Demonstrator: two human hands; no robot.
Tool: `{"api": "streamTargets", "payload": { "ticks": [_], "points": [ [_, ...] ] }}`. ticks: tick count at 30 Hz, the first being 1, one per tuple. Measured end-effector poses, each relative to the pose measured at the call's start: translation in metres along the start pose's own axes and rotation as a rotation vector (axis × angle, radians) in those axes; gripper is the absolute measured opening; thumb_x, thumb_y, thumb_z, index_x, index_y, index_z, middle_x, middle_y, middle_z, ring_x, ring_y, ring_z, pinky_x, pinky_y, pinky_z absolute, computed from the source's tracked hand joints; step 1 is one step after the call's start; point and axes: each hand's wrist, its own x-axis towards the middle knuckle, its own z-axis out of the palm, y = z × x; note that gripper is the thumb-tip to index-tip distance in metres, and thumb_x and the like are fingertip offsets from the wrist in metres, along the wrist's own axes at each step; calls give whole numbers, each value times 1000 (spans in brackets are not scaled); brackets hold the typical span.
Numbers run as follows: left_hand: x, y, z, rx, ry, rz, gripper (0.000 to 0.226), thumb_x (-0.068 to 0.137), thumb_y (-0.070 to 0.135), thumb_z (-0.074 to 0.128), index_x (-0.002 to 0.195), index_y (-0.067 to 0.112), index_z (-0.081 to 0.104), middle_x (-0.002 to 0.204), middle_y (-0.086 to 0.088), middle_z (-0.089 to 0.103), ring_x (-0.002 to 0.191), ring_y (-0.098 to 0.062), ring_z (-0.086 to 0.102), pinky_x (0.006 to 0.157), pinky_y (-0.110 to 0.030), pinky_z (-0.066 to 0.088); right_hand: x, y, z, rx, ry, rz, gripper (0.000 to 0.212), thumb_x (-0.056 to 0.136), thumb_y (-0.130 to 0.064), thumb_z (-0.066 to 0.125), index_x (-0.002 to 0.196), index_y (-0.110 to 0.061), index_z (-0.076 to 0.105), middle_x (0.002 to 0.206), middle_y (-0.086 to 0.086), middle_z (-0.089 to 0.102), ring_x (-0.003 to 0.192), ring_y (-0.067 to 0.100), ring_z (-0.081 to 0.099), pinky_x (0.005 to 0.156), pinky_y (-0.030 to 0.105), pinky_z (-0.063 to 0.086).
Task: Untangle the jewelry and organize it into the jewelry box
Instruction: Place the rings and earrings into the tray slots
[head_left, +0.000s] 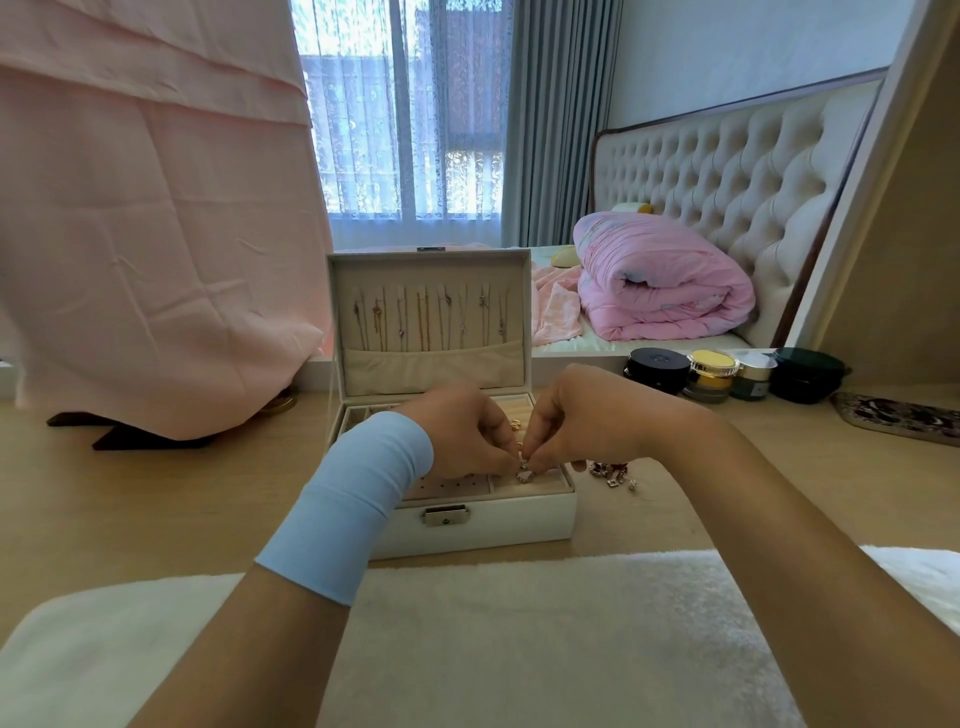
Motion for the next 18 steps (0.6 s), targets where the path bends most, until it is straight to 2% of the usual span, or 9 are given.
{"api": "streamTargets", "payload": {
  "ticks": [4, 6, 8, 10, 12, 13, 15, 18],
  "points": [
    [1, 1, -1, 26, -18, -6, 2, 82, 32, 74, 83, 33, 73, 77, 17, 68, 70, -2, 58, 65, -19, 48, 4, -1, 5, -39, 10, -6, 6, 78, -26, 86, 79, -26, 81, 76, -9, 75, 64, 10, 65, 63, 22, 58],
    [1, 1, -2, 39, -34, -16, 4, 82, 33, 75, 86, 32, 75, 81, 16, 70, 73, -4, 59, 71, -22, 51, 5, -1, 8, -46, -9, -7, 6, 77, -27, 87, 80, -27, 81, 79, -12, 76, 74, 6, 69, 75, 25, 61],
    [1, 2, -1, 46, -41, -19, 9, 81, 36, 75, 89, 32, 76, 86, 14, 71, 81, -7, 62, 80, -27, 54, 3, 0, 5, -29, -26, 2, 7, 77, -28, 86, 82, -29, 81, 82, -14, 76, 80, 6, 70, 81, 28, 60],
    [1, 4, 0, 46, -25, -7, 13, 81, 39, 75, 93, 33, 75, 91, 13, 71, 87, -10, 63, 84, -30, 54, 1, 8, -3, -6, 0, 25, 6, 81, -33, 82, 87, -32, 81, 85, -13, 76, 74, 10, 68, 77, 30, 60],
    [1, 6, 3, 34, -7, 16, 14, 82, 38, 74, 95, 32, 76, 93, 13, 71, 89, -10, 63, 84, -29, 54, -1, 24, -10, 4, 87, 51, 9, 89, -32, 74, 96, -31, 79, 87, -12, 75, 65, 5, 63, 70, 27, 59],
    [2, 6, 4, 27, -3, 24, 14, 82, 38, 74, 95, 31, 76, 92, 13, 71, 89, -9, 63, 84, -28, 54, 0, 33, -12, -14, 138, 72, 11, 92, -29, 71, 99, -29, 79, 90, -12, 75, 68, 2, 63, 70, 24, 57],
    [2, 6, 6, 22, 4, 29, 13, 82, 36, 75, 93, 29, 77, 90, 13, 72, 88, -8, 63, 80, -24, 53, 4, 51, -11, -92, 178, 130, 13, 93, -24, 71, 104, -29, 78, 99, -13, 73, 83, 1, 66, 79, 23, 56],
    [3, 6, 8, 43, 18, 28, 12, 81, 35, 76, 90, 28, 77, 87, 14, 72, 85, -7, 64, 82, -28, 56, 11, 67, 0, -196, 119, 208, 21, 88, -23, 76, 107, -31, 76, 104, -11, 68, 93, 6, 64, 86, 30, 57]
  ]
}}
